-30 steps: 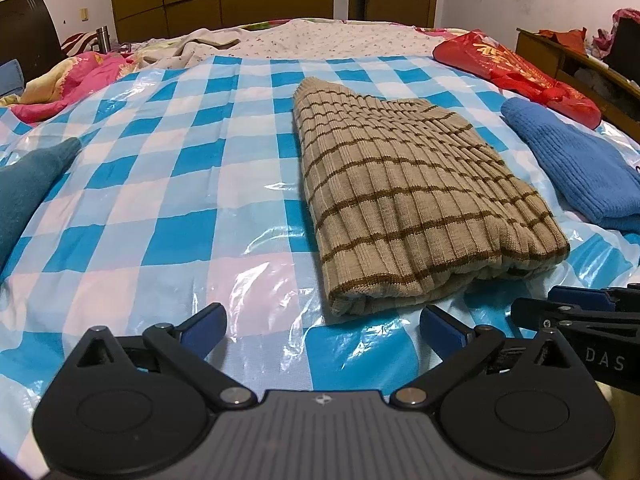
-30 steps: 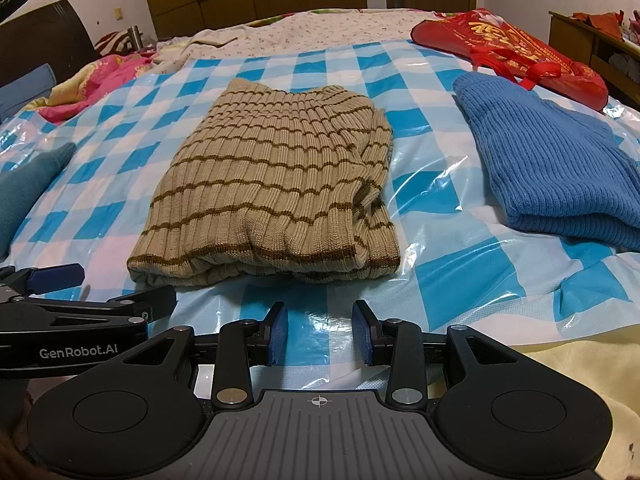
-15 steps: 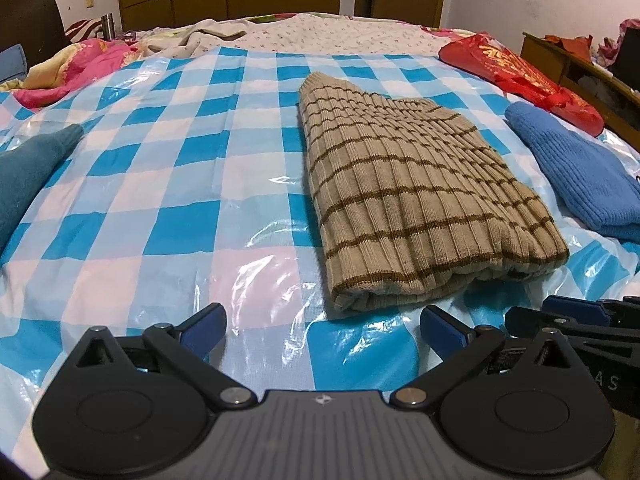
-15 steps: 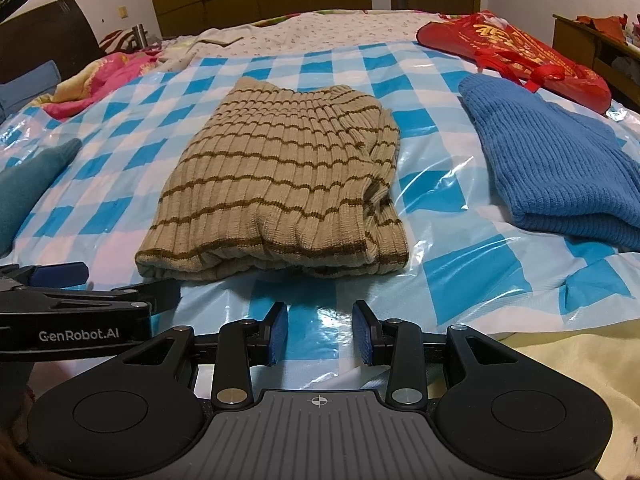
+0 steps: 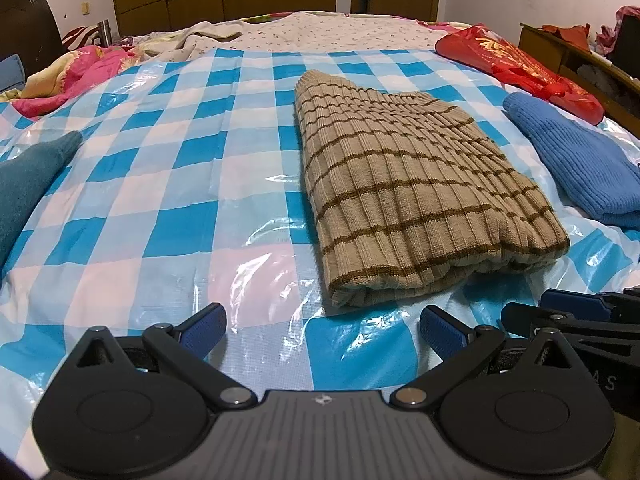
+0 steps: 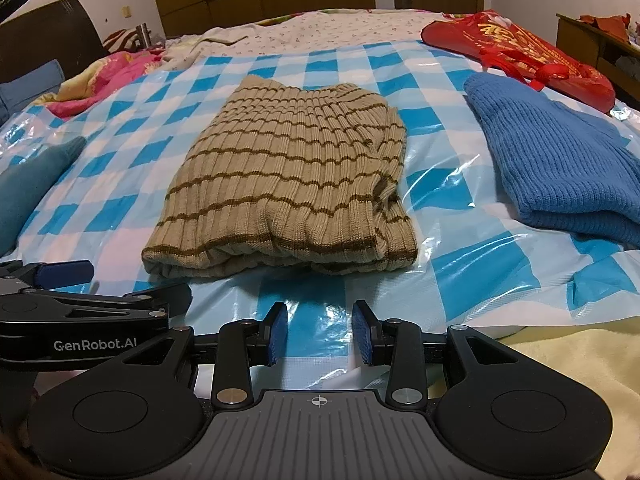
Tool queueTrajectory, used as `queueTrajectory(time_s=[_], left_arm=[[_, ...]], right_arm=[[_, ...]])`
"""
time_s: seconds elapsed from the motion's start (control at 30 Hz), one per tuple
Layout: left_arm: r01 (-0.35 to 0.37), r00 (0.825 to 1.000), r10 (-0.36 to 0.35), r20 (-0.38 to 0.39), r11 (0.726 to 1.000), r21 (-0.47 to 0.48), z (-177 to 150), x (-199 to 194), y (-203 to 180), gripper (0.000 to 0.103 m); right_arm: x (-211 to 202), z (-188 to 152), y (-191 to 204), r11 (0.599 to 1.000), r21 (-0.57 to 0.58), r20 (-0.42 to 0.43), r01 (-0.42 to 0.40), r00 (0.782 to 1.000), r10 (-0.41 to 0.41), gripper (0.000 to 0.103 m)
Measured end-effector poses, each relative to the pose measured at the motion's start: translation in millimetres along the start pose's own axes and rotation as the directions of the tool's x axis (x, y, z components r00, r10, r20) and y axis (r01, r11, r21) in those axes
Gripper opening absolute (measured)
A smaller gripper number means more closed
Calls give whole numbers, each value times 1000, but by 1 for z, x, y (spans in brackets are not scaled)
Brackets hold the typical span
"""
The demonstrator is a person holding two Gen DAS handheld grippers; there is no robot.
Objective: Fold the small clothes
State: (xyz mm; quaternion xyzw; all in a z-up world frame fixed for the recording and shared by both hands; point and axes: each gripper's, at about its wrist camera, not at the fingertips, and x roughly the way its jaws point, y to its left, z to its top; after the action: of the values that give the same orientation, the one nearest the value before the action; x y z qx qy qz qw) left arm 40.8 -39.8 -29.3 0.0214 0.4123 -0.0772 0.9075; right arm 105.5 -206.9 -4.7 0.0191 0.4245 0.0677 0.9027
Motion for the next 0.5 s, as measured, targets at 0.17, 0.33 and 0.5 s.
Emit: queueTrajectory(time_s=[0.17,0.33,0.5], left_arm=[[-2,1000,2,-1,1000,1,0,0,0,103],[-1,1000,1,-2,1000,1,0,0,0,103],[1,1000,-1,-2,1000,-1,0,0,1,103]], right_arm=[[0,0,0,1000,-1,0,1,1000,-1,36],[0,0,0,1000,-1,0,1,1000,-1,36],[0,0,0,1000,0,-1,0,1000,0,36]])
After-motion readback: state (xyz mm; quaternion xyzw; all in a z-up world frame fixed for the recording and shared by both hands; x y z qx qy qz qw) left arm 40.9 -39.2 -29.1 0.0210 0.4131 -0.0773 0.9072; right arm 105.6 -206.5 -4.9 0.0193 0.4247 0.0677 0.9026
